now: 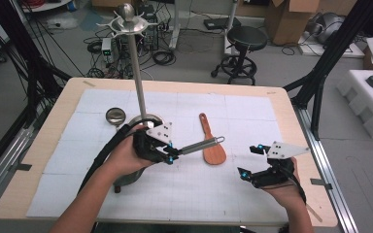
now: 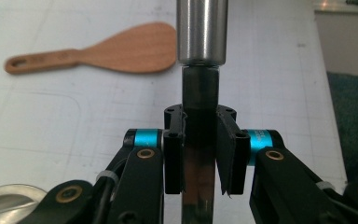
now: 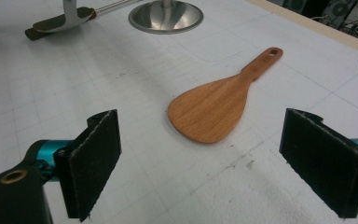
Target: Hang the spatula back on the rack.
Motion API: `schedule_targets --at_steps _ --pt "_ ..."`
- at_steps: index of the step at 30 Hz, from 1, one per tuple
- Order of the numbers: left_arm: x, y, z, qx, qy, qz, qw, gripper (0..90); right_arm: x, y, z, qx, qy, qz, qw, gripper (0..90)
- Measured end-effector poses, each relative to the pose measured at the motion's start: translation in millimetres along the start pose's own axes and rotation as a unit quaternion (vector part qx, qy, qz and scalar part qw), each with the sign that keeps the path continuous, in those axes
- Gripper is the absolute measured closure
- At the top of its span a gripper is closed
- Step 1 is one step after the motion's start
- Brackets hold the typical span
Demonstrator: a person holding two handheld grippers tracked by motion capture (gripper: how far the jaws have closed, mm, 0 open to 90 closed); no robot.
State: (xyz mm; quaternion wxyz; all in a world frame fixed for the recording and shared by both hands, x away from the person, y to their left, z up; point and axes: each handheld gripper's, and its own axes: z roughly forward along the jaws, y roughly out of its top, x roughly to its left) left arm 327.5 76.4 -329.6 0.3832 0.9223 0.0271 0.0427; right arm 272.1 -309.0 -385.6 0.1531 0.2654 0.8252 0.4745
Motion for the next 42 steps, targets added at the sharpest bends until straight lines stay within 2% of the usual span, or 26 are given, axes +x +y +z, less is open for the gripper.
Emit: schedule_targets --at_steps 3,6,14,17,27,31,35,42 --pt "2.3 3.2 -14.2 -0.015 0.004 -0.005 0.9999 74.5 0.1 -0.1 0.7 0.002 -0.003 0.0 1.0 11.4" --pt "5.8 3.7 -28.2 -0.044 0.005 -0.014 0.9989 74.6 0.6 -0.1 1.1 0.005 -0.004 -0.001 1.0 11.4" --pt "11.5 2.5 -65.7 -0.107 0.018 -0.028 0.9937 74.6 0.4 -0.1 0.4 0.003 -0.003 -0.002 1.0 11.5" --pt "13.2 0.5 -78.6 -0.128 0.025 -0.038 0.9907 74.6 0.8 -0.1 1.0 0.004 -0.002 -0.001 1.0 11.4" --pt "20.3 -8.8 -121.0 -0.166 0.046 -0.048 0.9839 74.5 0.7 0.2 1.9 0.004 0.0 -0.002 1.0 11.5" --pt "25.0 -14.5 -138.5 -0.186 0.055 -0.057 0.9793 74.6 0.9 0.3 2.3 0.005 0.0 -0.002 1.0 11.5" --pt "30.3 -23.0 -152.5 -0.209 0.052 -0.071 0.974 74.6 1.0 0.3 1.9 0.004 0.002 -0.001 1.0 11.5" --pt "39.7 -35.7 -168.3 -0.22 0.043 -0.079 0.9714 74.5 1.7 0.2 3.1 0.012 -0.004 -0.008 0.9999 12.9"
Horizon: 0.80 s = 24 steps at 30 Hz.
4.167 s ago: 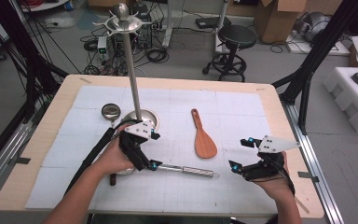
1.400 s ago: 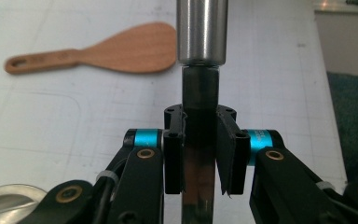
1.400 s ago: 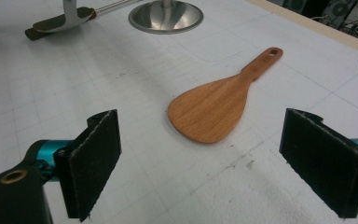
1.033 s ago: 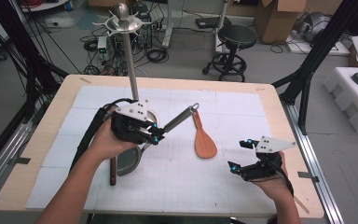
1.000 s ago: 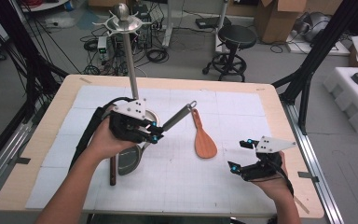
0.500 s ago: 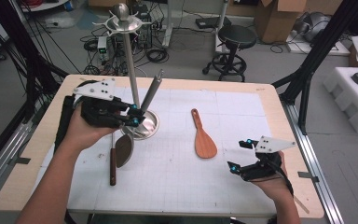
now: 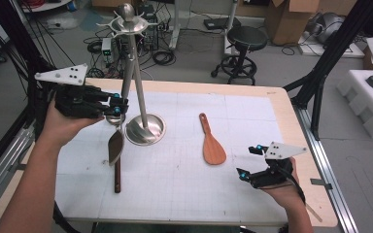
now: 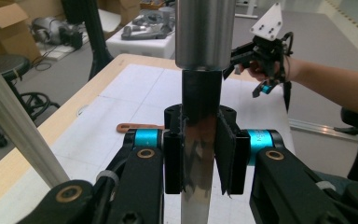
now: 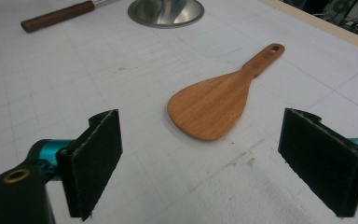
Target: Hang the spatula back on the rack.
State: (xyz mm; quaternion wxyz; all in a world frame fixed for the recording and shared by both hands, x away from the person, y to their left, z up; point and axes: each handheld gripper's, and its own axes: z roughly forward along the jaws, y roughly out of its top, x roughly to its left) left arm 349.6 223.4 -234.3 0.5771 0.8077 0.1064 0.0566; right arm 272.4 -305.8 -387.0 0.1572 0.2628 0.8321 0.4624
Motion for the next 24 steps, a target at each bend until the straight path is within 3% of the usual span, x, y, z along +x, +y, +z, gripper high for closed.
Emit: schedule_targets --at_steps 12,24 --pt "20.3 -4.9 -27.1 -0.024 0.037 -0.021 0.9988 74.5 -0.7 1.0 -3.0 -0.011 0.006 0.0 0.9999 12.7" --pt "40.9 -4.8 -57.4 -0.037 0.075 -0.038 0.9958 74.5 -2.0 0.3 -5.4 -0.012 0.002 0.002 0.9999 12.7"
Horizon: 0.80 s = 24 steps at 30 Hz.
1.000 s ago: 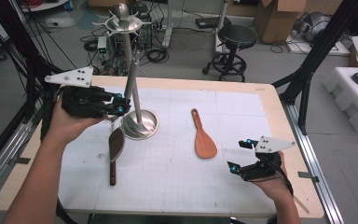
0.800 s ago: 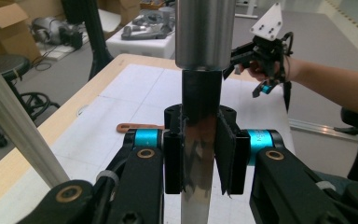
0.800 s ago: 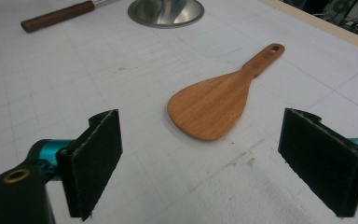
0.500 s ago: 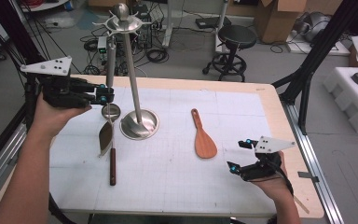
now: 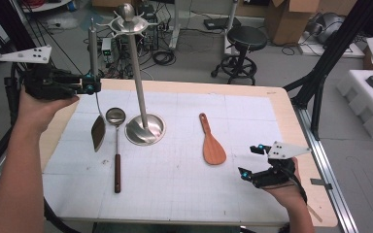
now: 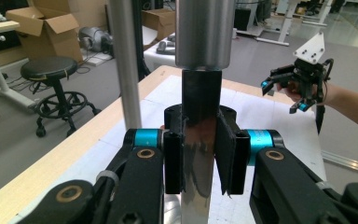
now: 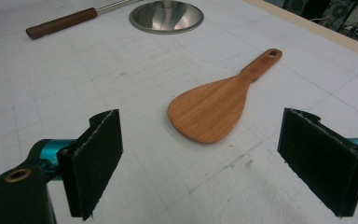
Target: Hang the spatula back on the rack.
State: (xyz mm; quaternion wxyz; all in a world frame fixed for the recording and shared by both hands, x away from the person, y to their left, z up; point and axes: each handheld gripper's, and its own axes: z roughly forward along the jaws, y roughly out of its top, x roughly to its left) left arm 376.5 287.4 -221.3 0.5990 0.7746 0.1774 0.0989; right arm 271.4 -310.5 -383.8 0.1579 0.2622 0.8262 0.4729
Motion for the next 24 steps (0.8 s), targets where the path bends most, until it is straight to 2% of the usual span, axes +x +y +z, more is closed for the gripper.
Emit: schedule_targets --at_steps 7,14,24 --pt "15.5 -4.5 -0.9 0.002 0.016 -0.018 0.9997 74.5 0.0 -0.7 0.2 0.002 0.001 0.003 1.0 12.7" --pt "30.3 -10.7 4.1 0.018 0.03 -0.036 0.9987 74.5 -1.3 -2.6 0.0 0.002 -0.001 0.005 1.0 12.8" --pt "41.4 -15.2 9.0 0.027 0.033 -0.05 0.9979 74.5 -1.7 -3.9 -0.3 0.004 -0.003 0.006 1.0 12.8"
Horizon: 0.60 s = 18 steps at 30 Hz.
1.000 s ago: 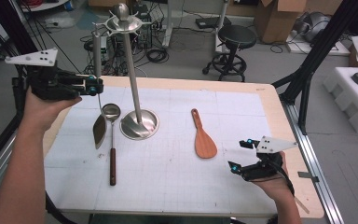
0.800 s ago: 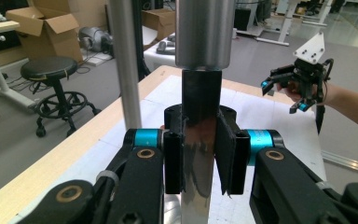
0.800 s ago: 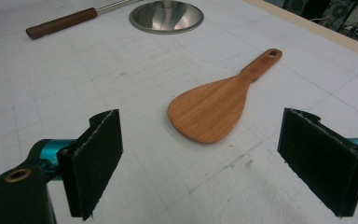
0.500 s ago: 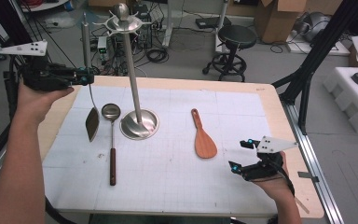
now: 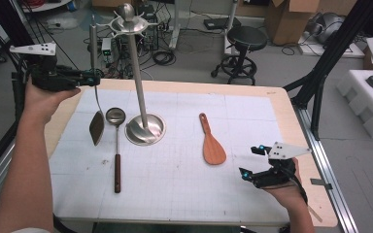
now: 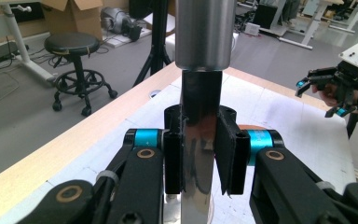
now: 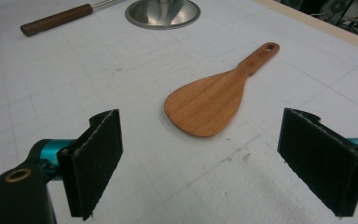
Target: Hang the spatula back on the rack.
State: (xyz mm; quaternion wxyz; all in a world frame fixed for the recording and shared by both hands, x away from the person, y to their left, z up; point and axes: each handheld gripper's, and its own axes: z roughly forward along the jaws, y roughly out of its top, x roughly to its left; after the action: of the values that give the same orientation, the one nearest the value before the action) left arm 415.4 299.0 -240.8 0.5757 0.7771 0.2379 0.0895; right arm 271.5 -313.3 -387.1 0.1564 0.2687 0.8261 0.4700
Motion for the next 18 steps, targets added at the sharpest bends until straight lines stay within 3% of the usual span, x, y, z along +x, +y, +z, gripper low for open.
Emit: schedule_targets --at_steps 18 --pt "1.7 -1.5 11.4 0.018 -0.008 0.0 0.9998 74.5 0.0 -0.2 0.3 0.001 -0.001 0.0 1.0 12.8"
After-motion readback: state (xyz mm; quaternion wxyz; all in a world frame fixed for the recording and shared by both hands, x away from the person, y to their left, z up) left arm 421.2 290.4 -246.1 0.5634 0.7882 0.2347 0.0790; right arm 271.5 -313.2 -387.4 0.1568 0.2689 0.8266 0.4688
